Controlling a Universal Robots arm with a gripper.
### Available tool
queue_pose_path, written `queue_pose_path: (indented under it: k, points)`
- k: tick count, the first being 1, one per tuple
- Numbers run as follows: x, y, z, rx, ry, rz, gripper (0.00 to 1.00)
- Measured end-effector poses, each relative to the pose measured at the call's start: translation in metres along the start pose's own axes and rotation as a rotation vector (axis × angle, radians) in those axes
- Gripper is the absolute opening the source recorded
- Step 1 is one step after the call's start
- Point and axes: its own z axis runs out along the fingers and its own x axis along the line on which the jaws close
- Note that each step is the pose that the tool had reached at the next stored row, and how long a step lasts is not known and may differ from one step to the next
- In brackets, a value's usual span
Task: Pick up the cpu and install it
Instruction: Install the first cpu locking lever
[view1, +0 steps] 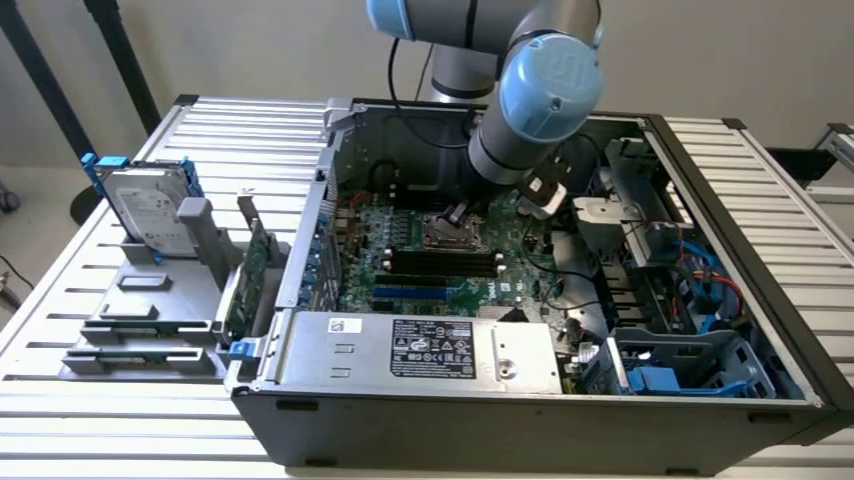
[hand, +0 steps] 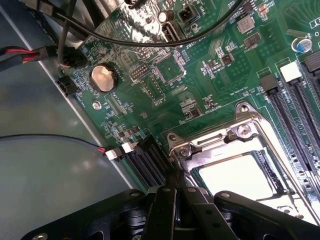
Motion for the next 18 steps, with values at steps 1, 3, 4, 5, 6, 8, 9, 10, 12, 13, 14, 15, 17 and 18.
queue_pose_path:
  k: [1, 3, 4, 5, 6, 8, 9, 10, 12, 13, 14, 15, 17, 18]
  points:
    - [-0.0004, 0.0002, 0.0001, 0.0003, 0.0005, 0.000, 0.11]
    - [-0.0009, 0.0007, 0.0003, 0.0017, 0.0022, 0.000, 0.11]
    - [-0.0011, 0.0010, 0.0003, 0.0028, 0.0038, 0.000, 0.11]
    - [-0.0012, 0.0012, 0.0004, 0.0040, 0.0058, -0.001, 0.11]
    - [-0.0012, 0.0014, 0.0004, 0.0056, 0.0081, -0.001, 0.11]
    - [-0.0014, 0.0018, 0.0005, 0.0097, 0.0145, -0.002, 0.11]
    - [-0.0015, 0.0020, 0.0005, 0.0119, 0.0177, -0.002, 0.11]
    - [-0.0017, 0.0021, 0.0004, 0.0133, 0.0197, -0.002, 0.11]
    - [-0.0021, 0.0025, 0.0007, 0.0148, 0.0220, -0.003, 0.11]
    - [-0.0023, 0.0026, 0.0009, 0.0156, 0.0231, -0.003, 0.11]
    - [-0.0025, 0.0028, 0.0010, 0.0164, 0.0241, -0.003, 0.11]
    - [-0.0026, 0.0029, 0.0012, 0.0174, 0.0257, -0.003, 0.11]
    - [-0.0027, 0.0032, 0.0015, 0.0200, 0.0297, -0.004, 0.11]
    - [-0.0027, 0.0034, 0.0015, 0.0213, 0.0317, -0.004, 0.11]
